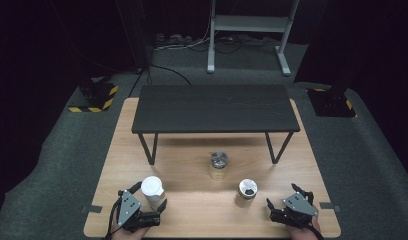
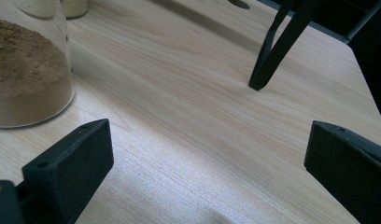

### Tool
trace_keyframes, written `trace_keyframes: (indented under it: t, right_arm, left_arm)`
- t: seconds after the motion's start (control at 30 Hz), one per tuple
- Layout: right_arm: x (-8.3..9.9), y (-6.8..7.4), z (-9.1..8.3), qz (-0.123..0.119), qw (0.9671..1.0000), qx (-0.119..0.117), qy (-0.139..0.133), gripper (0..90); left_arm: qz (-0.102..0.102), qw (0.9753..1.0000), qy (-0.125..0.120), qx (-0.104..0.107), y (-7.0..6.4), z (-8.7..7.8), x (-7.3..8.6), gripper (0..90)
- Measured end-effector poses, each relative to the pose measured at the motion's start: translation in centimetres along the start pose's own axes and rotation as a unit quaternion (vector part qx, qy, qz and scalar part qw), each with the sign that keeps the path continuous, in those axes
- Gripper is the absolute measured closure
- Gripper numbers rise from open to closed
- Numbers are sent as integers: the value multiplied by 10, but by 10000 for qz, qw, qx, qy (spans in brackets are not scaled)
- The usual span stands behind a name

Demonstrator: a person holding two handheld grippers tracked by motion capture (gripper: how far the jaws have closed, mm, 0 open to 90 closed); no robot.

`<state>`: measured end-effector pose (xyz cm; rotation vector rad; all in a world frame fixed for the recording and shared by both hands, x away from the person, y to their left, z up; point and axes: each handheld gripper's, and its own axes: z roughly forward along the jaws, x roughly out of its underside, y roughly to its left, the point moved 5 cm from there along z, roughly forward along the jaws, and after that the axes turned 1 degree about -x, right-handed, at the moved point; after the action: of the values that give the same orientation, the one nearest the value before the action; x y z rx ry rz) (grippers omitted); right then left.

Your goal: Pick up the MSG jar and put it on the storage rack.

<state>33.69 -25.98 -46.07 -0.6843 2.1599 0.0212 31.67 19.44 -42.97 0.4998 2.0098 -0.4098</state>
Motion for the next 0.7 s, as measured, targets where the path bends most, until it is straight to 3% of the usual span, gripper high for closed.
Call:
trace_keyframes:
  t: [0.7]
  right_arm:
    - [0,0,0,11,10000,-3,-7,8]
  left_arm:
    - [-174,9998,68,-30,9,9,15,79]
